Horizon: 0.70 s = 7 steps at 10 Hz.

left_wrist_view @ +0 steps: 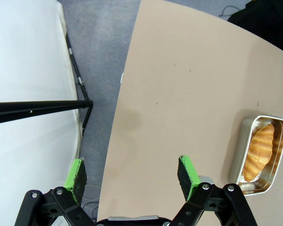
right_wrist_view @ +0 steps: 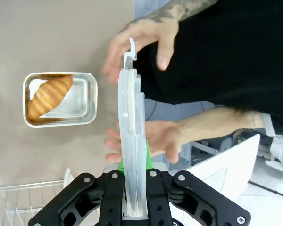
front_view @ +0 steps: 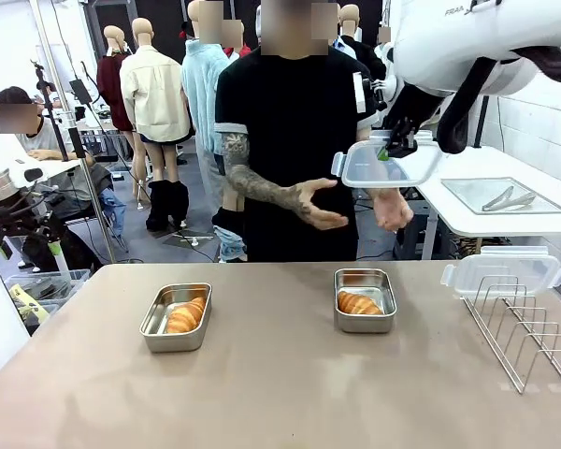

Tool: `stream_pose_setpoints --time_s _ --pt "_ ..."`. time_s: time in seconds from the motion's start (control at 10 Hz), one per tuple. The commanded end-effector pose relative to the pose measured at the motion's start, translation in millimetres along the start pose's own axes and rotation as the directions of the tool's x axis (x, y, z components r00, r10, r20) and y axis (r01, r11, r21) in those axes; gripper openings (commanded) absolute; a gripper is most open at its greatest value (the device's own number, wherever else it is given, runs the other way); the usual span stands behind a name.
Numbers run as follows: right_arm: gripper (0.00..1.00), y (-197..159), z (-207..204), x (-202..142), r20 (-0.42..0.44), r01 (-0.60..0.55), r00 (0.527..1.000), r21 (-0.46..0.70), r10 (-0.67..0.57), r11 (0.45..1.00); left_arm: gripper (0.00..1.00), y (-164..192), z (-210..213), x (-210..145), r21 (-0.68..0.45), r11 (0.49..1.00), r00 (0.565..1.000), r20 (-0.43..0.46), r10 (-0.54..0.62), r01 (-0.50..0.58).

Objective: Place the bread in airtight containers.
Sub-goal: Release when the human grabs the Airtight Container lid, then pick up one Airtight Container lid and hand it to the human.

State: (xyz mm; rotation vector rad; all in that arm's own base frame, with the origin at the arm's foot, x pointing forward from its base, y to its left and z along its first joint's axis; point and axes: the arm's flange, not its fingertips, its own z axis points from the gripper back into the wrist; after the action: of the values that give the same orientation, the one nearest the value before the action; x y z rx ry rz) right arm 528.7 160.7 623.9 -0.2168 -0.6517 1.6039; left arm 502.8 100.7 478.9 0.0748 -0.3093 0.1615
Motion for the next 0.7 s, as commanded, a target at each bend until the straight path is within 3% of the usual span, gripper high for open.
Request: stream_pose_setpoints --time_s 0.0,0.4,0.6 --pt "0.00 -12.6 6.9 -0.2 0.003 0.038 0.999 -0.005 -0.038 0.999 1.00 1.0 1.0 -1.5 0.010 1.000 1.000 0.001 0.003 -0.003" --pt "0.00 -13.7 2.6 -5.0 0.004 0.015 1.000 0.050 -0.015 0.999 1.00 1.0 1.0 -1.5 0.010 1.000 1.000 0.001 0.003 -0.003" --pt "0.00 -13.6 6.4 -4.8 0.053 0.005 0.999 0.103 -0.011 0.995 1.00 1.0 1.0 -1.5 0.010 1.000 1.000 0.001 0.003 -0.003"
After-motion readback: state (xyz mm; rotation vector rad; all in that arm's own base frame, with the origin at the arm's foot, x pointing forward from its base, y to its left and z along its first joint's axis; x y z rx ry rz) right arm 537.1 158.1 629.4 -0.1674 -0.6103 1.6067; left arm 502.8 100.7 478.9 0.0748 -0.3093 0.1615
